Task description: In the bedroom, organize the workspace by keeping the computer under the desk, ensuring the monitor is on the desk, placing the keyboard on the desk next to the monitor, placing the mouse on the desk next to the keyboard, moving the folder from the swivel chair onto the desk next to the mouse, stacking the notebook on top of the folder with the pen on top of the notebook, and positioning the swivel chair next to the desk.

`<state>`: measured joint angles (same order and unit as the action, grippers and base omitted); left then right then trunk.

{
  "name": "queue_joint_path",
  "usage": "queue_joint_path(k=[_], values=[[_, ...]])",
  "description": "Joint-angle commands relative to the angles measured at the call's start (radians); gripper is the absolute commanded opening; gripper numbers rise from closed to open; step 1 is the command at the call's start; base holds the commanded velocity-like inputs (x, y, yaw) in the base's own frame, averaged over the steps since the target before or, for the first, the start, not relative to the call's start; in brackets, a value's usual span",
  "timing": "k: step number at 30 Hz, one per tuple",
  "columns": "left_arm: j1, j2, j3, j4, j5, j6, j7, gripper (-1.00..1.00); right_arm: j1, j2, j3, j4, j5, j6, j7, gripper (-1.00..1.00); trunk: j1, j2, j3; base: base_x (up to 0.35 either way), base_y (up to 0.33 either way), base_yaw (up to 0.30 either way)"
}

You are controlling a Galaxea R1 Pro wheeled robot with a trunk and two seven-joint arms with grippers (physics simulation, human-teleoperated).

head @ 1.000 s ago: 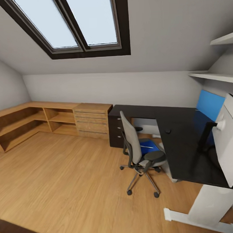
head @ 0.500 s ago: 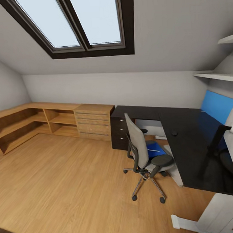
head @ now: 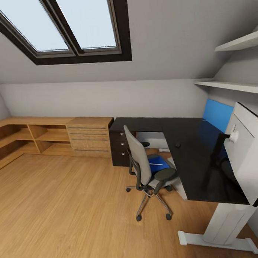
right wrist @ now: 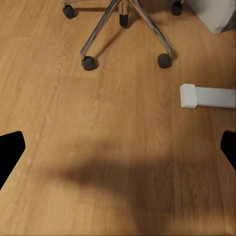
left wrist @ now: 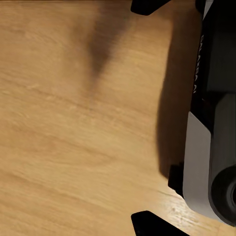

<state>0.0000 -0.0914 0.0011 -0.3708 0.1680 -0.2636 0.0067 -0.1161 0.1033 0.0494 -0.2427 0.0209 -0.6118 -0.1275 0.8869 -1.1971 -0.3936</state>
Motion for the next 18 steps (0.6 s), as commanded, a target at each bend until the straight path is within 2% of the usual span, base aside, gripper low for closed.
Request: queue_joint_path(k=[1,6,11,15,18], values=[[0.0,-0.001,0.0,0.0,0.005,-0.002,0.001,1.0,-0.001,-0.002,0.005,0.001,0.002,-0.002,-0.008,1.0,0.004,-0.008,-0.004,0.0,0.0,-0.263],[0.0,-0.001,-0.001,0.0,0.005,-0.002,0.001,1.0,-0.001,-0.015,0.003,0.0,0.002,-0.002,-0.009,1.0,0.023,-0.043,-0.02,0.0,0.0,-0.262],[0.0,0.0,-0.001,0.0,0.005,-0.004,0.001,1.0,-0.001,-0.016,0.003,0.0,0.002,-0.002,-0.009,1.0,0.042,-0.078,-0.036,0.0,0.0,-0.201],[0.0,0.006,0.0,-0.002,0.006,-0.006,0.002,1.0,-0.001,-0.014,0.004,0.002,0.002,-0.002,-0.009,1.0,0.058,-0.106,-0.05,0.0,0.0,-0.082],[0.0,0.021,0.001,-0.009,0.006,-0.007,0.003,1.0,-0.001,-0.014,0.005,0.002,0.002,-0.002,-0.009,1.0,0.069,-0.127,-0.061,0.0,0.0,-0.021]])
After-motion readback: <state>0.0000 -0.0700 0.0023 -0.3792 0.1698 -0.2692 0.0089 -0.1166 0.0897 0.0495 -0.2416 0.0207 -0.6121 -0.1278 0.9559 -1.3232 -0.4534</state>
